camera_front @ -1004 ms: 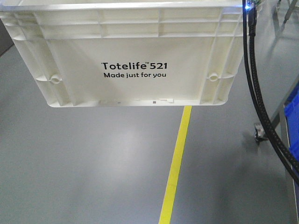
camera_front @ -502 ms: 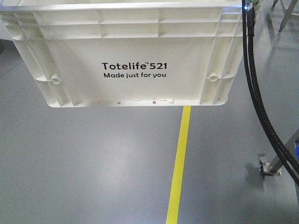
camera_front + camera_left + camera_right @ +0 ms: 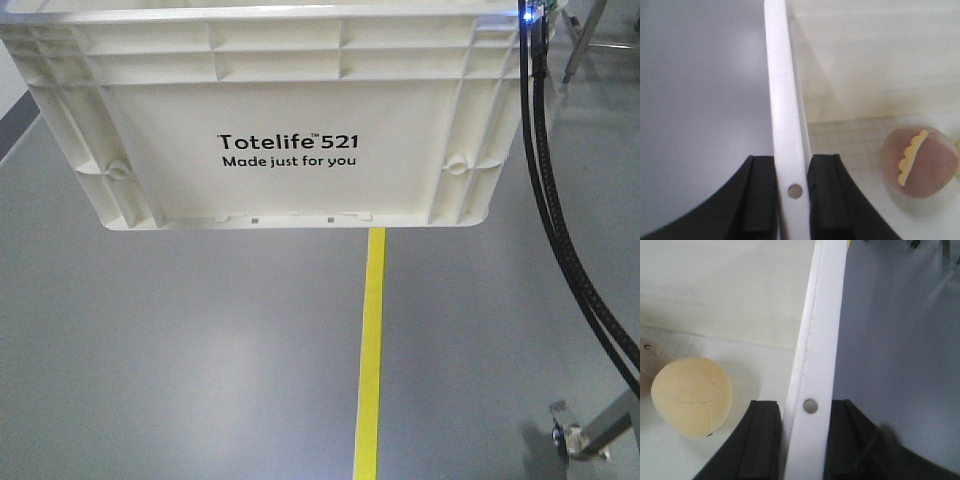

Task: Place moving items into box and shelve
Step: 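Keep holding the crate while driving across the floor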

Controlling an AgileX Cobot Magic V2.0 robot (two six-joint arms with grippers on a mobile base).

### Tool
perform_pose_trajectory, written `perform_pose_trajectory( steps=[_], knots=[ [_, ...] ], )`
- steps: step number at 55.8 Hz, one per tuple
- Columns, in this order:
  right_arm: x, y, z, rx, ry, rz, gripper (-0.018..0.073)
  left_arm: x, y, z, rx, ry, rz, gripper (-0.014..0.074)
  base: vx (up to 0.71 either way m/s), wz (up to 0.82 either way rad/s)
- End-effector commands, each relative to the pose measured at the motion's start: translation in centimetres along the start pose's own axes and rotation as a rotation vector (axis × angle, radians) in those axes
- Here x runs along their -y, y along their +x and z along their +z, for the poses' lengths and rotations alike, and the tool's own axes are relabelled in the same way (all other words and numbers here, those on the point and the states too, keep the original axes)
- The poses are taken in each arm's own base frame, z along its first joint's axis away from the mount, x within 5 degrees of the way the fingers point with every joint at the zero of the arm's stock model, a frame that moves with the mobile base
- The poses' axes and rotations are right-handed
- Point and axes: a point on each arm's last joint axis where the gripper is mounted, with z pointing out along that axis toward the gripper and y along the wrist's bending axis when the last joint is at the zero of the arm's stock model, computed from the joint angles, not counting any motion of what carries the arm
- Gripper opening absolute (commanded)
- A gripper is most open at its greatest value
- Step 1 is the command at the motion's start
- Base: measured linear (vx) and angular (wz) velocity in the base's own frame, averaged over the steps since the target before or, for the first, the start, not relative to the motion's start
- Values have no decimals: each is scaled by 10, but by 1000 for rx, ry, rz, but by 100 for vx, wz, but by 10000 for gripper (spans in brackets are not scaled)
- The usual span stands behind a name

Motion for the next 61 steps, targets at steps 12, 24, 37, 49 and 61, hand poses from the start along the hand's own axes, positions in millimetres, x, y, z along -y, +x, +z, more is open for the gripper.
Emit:
perform_pose_trajectory(
  steps=[12, 24, 37, 49, 61],
  knots=[
    [28, -19, -46, 220, 143, -42, -4, -12, -25, -46, 255, -77, 45, -1, 58, -19],
    [28, -19, -46, 219, 141, -41, -4, -12, -25, -46, 255, -77, 45, -1, 59, -21],
    [28, -19, -46, 218, 142, -42, -4, -12, -25, -46, 255, -77, 45, -1, 59, -24],
    [28, -19, -45, 218, 142, -42, -4, -12, -25, -46, 255, -77, 45, -1, 57, -33],
    [28, -19, -45, 216, 142, -43, -4, -12, -25, -46, 255, -77, 45, -1, 55, -42]
  ],
)
